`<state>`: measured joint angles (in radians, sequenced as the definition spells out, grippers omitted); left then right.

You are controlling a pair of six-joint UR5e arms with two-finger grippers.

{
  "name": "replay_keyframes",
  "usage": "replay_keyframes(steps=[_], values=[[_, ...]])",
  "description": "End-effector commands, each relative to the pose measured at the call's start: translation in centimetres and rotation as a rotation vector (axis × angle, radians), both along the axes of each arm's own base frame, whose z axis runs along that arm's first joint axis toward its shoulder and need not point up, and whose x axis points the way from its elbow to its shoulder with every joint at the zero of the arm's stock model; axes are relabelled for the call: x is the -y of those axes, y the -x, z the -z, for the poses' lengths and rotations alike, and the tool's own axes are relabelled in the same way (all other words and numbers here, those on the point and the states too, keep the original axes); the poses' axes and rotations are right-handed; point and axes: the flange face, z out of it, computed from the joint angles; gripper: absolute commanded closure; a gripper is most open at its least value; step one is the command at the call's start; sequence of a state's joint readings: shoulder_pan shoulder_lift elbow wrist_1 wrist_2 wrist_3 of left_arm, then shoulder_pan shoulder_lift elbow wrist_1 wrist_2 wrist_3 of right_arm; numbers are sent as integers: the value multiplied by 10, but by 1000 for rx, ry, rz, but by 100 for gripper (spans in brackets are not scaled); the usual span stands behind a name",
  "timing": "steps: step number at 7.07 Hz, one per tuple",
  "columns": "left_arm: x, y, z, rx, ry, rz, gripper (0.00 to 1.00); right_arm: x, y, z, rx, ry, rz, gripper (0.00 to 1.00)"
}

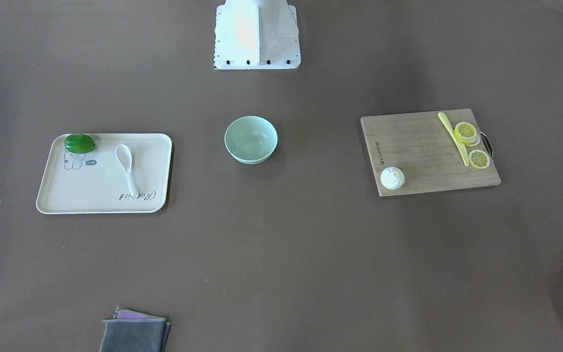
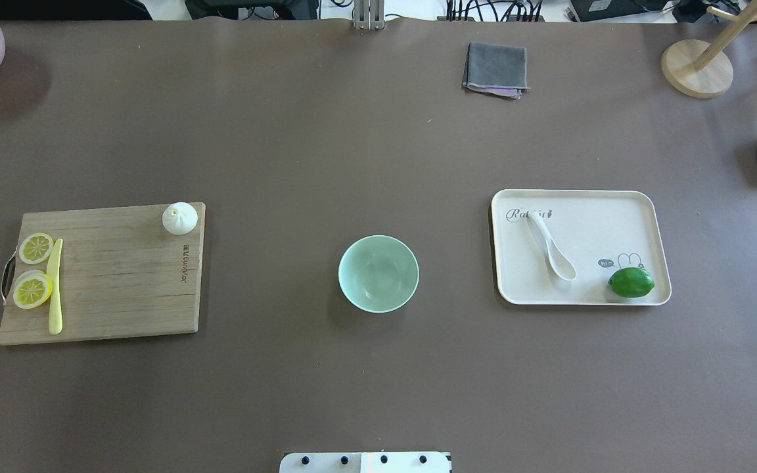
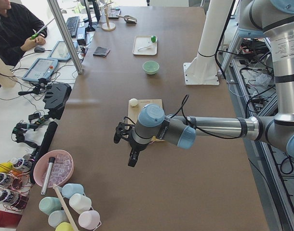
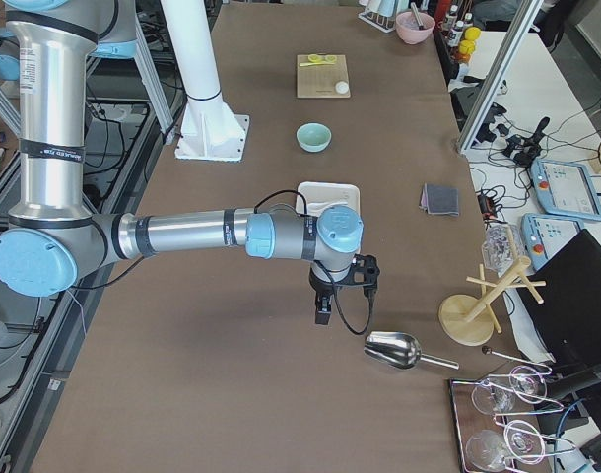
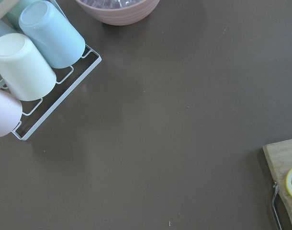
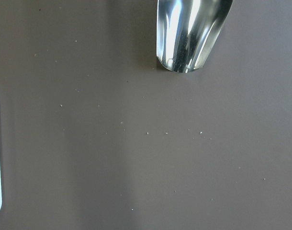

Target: Put spoon and bun in bowl

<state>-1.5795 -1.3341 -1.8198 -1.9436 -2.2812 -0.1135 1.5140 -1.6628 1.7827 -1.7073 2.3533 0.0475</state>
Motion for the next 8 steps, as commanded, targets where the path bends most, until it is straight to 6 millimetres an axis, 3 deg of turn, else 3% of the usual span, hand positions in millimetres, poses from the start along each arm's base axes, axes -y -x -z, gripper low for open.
replay_keyframes(steps=[1,2,3,4,5,6,7,8], values=[[0,-1,0,-3,-3,-2,2,1,0,4,5,-11,-1,0],[3,-1,6,-4,-22,-8,2,9,2,13,6,-31,-1,0],[8,-4,14,-3,-45,-16,2,26,5,36,14,-82,5,0],[14,-15,24,-11,-92,-38,2,56,31,80,3,-177,56,0],[15,-32,32,-73,-114,-88,2,77,104,106,-29,-235,187,0],[24,-39,47,-141,-93,-78,2,76,106,110,-28,-237,168,0],[48,-53,72,-165,-128,-101,2,80,116,127,28,-260,183,0],[65,-75,77,-145,-145,-140,2,84,124,131,37,-294,190,0]])
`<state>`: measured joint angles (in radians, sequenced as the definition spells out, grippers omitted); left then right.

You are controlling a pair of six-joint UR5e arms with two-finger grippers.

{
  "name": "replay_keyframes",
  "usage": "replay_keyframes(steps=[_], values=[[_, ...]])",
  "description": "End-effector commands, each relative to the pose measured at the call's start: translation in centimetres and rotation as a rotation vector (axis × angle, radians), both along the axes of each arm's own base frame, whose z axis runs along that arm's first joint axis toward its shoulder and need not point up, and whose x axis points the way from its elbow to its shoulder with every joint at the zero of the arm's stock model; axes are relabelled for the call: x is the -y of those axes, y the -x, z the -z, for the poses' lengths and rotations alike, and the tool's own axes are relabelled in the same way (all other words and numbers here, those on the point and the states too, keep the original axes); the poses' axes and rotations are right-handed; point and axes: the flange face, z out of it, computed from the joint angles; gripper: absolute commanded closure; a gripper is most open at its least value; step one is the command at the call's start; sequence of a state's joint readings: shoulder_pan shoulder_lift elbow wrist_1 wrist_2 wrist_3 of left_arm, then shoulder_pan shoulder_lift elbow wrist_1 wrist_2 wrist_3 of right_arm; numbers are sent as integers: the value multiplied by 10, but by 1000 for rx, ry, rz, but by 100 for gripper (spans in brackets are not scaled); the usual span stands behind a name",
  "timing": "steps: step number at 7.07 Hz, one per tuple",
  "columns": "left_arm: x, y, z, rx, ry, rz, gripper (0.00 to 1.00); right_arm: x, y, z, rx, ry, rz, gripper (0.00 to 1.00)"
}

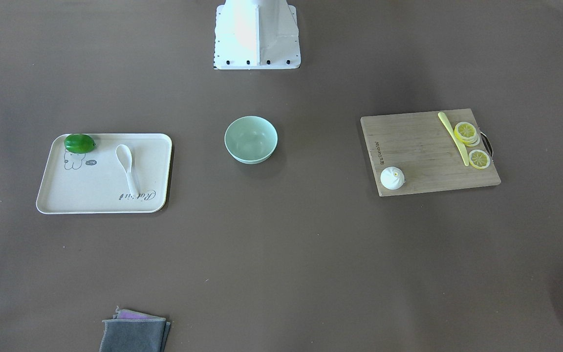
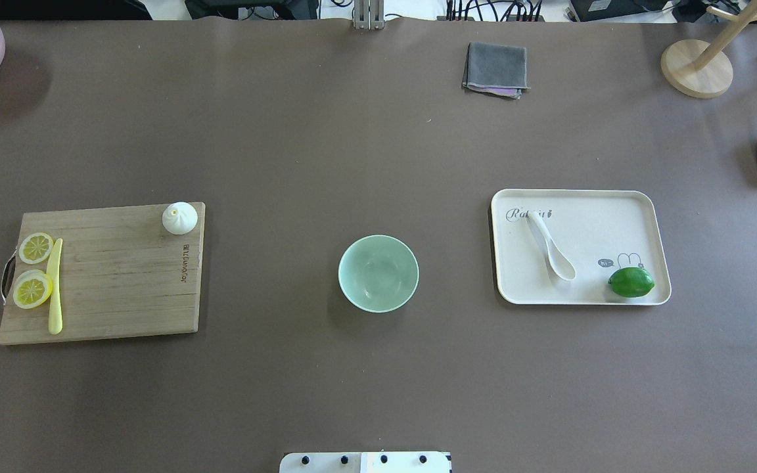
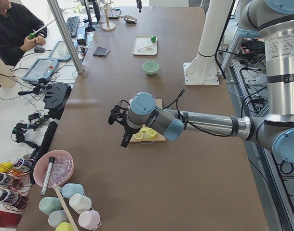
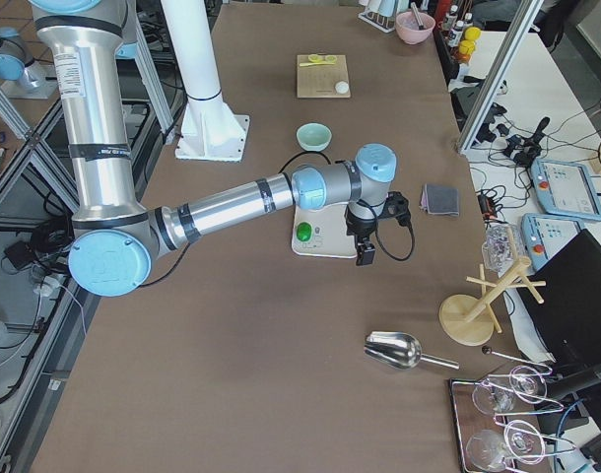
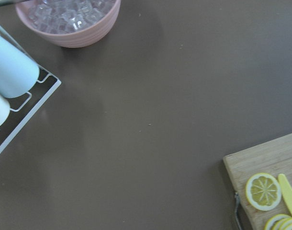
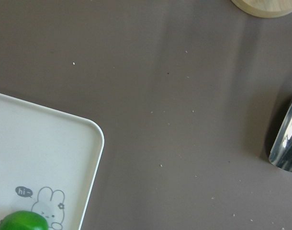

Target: Put spoon and bun in bowl

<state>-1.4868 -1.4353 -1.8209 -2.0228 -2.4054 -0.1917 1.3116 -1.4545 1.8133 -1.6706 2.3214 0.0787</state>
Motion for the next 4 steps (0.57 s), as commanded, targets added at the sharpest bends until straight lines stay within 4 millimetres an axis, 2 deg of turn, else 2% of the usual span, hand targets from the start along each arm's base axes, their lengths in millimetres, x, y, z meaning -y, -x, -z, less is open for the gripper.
replay_keyframes(steps=[1,2,3,4], values=[[35,-49,21,18,-33,-59,2,4,32,21,46,-88,42,0],[38,-77,32,-3,-32,-80,2,-2,67,37,86,-156,81,0],[43,-95,43,-11,-83,-84,2,-10,107,48,128,-159,67,0],[52,-125,57,-37,-60,-95,2,-19,136,62,175,-169,64,0]])
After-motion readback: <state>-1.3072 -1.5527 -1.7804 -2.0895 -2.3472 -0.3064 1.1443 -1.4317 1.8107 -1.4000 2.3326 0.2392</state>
